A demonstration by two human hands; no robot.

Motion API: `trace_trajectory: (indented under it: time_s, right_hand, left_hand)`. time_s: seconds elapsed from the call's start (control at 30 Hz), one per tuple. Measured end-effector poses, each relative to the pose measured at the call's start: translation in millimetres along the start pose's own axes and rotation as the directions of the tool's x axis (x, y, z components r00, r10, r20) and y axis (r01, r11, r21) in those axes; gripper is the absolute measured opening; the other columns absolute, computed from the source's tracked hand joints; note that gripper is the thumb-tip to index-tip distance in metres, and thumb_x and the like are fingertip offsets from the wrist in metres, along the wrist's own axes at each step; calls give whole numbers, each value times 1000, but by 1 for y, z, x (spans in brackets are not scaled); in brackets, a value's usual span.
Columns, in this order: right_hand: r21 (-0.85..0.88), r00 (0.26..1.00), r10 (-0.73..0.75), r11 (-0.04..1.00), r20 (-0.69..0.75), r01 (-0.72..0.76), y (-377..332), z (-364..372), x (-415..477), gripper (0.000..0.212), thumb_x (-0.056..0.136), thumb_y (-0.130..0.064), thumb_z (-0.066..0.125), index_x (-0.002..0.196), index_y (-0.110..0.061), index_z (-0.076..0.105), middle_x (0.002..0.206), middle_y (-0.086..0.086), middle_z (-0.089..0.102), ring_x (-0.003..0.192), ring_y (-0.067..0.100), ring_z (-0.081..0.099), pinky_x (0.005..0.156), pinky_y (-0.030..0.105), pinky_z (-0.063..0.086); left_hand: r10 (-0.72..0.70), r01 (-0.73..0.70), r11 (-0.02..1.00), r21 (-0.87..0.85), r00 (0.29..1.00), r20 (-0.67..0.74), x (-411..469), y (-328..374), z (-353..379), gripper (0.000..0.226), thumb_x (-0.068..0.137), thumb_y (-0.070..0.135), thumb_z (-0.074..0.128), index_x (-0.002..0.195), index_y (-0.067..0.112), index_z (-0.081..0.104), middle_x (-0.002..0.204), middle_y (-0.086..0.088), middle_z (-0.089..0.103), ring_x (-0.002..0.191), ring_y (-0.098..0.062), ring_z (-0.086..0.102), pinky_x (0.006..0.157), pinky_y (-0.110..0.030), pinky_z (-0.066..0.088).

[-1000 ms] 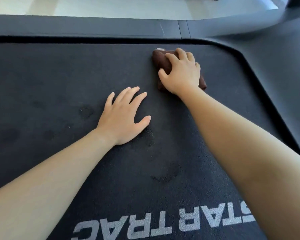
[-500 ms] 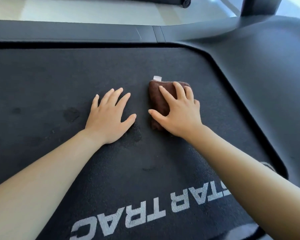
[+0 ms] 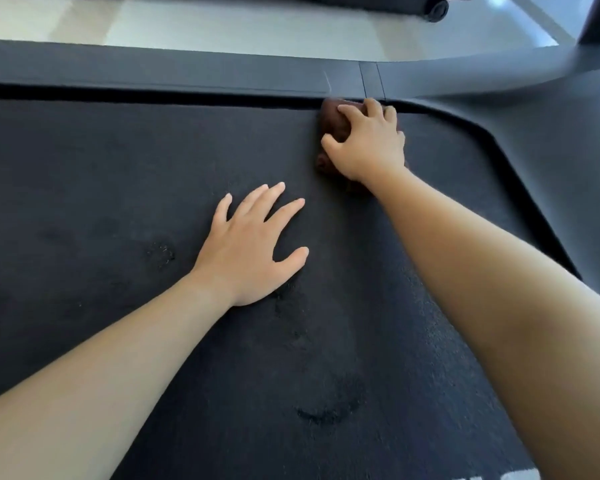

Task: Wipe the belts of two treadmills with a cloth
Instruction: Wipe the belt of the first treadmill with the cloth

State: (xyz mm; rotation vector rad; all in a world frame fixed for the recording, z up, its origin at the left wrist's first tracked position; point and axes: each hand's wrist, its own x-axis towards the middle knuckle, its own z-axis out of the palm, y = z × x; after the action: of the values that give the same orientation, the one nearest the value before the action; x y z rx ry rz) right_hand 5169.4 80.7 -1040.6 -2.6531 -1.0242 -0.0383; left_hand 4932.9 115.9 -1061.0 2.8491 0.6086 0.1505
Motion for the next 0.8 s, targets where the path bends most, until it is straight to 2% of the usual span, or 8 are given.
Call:
trace_trajectory:
  time_s: [0.13, 0.27, 0.4, 0.5, 0.6, 0.7, 0.8]
  right_hand:
    - [-19, 999, -41, 999, 11, 41, -2, 3, 26, 62, 79, -56, 46, 137, -33, 43, 144, 5, 35, 133, 32, 25, 102, 51, 30]
    - [-25, 996, -92, 995, 21, 92, 1, 0, 4, 62, 79, -56, 44, 136, -31, 44, 143, 4, 37, 132, 32, 25, 100, 48, 33]
    - [-35, 992, -121, 992, 47, 122, 5, -10, -44, 61, 82, -56, 45, 139, -32, 41, 147, 3, 33, 136, 33, 20, 104, 48, 32]
    - [-39, 990, -131, 990, 46, 133, -2, -13, -94, 62, 83, -57, 45, 139, -32, 41, 149, 2, 32, 137, 34, 19, 106, 49, 31]
    - [-36, 989, -146, 988, 33, 147, -17, -19, -148, 61, 83, -57, 47, 138, -31, 43, 147, 2, 34, 136, 34, 21, 103, 48, 34]
    - [-17, 986, -167, 986, 1, 167, -36, -18, -199, 61, 80, -57, 46, 136, -32, 46, 148, 2, 35, 135, 33, 22, 101, 47, 36]
    - [-14, 989, -147, 989, -13, 147, -51, -12, -213, 59, 80, -56, 47, 134, -33, 48, 147, -1, 35, 136, 31, 21, 100, 48, 33]
  left_hand:
    - [-2, 2, 1000, -14, 1000, 0, 0, 1, -1, 74, 77, 67, 18, 145, 40, 19, 157, 9, 10, 144, -10, 3, 116, -47, 1]
    - [-8, 8, 999, -33, 1000, 1, 0, 0, -3, 71, 79, 66, 25, 145, 39, 22, 157, 9, 12, 144, -10, 4, 116, -47, 1]
    - [-30, 28, 998, -47, 999, -34, -3, 3, -4, 65, 86, 57, 41, 144, 29, 29, 156, 7, 19, 143, -12, 11, 116, -43, 5]
    - [-60, 59, 998, -37, 998, -34, -14, -3, -9, 62, 89, 53, 39, 144, 24, 31, 155, 2, 22, 143, -16, 16, 115, -44, 12]
    - [-57, 57, 998, 2, 998, 4, -42, -25, -14, 62, 89, 54, 33, 145, 29, 29, 156, 1, 20, 143, -18, 14, 114, -49, 14]
    - [-54, 54, 999, 6, 999, 5, -64, -48, -22, 60, 88, 56, 33, 144, 35, 29, 156, 2, 19, 143, -17, 13, 115, -49, 12]
    - [-57, 57, 998, 10, 998, 24, -65, -61, -27, 61, 87, 60, 31, 144, 39, 27, 157, 2, 15, 144, -17, 9, 115, -49, 8]
